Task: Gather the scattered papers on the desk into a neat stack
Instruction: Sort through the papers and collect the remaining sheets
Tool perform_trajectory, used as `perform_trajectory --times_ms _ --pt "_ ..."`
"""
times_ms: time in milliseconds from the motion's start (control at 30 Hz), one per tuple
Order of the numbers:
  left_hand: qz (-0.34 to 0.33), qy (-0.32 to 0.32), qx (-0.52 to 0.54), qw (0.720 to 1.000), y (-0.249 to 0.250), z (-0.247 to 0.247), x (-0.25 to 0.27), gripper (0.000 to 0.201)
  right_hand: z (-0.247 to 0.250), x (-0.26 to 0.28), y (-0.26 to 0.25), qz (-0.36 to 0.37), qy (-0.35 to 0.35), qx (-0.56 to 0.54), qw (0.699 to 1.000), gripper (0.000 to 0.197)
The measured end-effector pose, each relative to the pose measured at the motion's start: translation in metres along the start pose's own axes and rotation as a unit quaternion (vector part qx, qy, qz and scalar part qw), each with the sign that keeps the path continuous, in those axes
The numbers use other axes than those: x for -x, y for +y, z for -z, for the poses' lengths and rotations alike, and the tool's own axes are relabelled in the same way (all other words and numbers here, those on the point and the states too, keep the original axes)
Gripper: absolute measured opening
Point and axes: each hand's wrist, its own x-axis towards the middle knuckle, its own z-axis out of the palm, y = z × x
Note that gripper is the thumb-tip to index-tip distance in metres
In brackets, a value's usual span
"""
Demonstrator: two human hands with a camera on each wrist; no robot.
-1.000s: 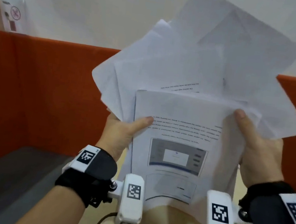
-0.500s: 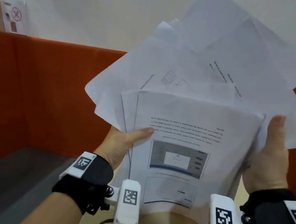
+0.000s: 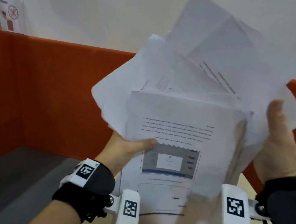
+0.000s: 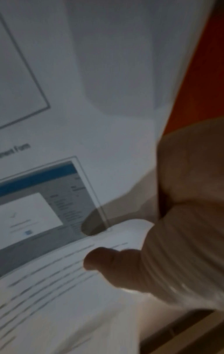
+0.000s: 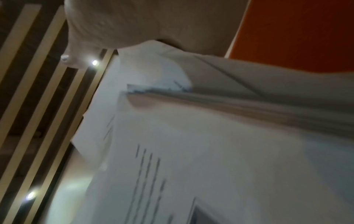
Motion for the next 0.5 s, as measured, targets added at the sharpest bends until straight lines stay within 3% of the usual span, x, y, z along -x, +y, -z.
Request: perform_trajectory --times_ms 100,200,300,400,500 --pt "-0.009 0.002 -0.006 1.000 0.002 -0.004 0.001 0.051 -0.006 -0.005 -0.009 0.025 0.011 0.010 1.000 0.075" --pt "-0.004 -0.007 0.016 1.000 0.006 -0.001 -0.001 0.049 -0.004 -0.015 -0.012 0.033 0.057 -0.011 0.998 0.089" --pt "0.006 -0.012 -0.001 1.000 0.011 -0.006 -0.001 0.052 -0.014 -0.020 -0.014 0.043 0.053 0.025 0.997 0.082" --pt "-0.015 0.040 0.035 0.998 0.013 -0.002 -0.004 0.040 -0.010 -0.032 -0.015 0.068 0.145 -0.038 0.986 0.079" --pt "-0.034 0.053 0.071 0.995 0.014 0.005 -0.002 0.041 0.004 -0.023 0.007 0.031 0.111 -0.040 0.993 0.091"
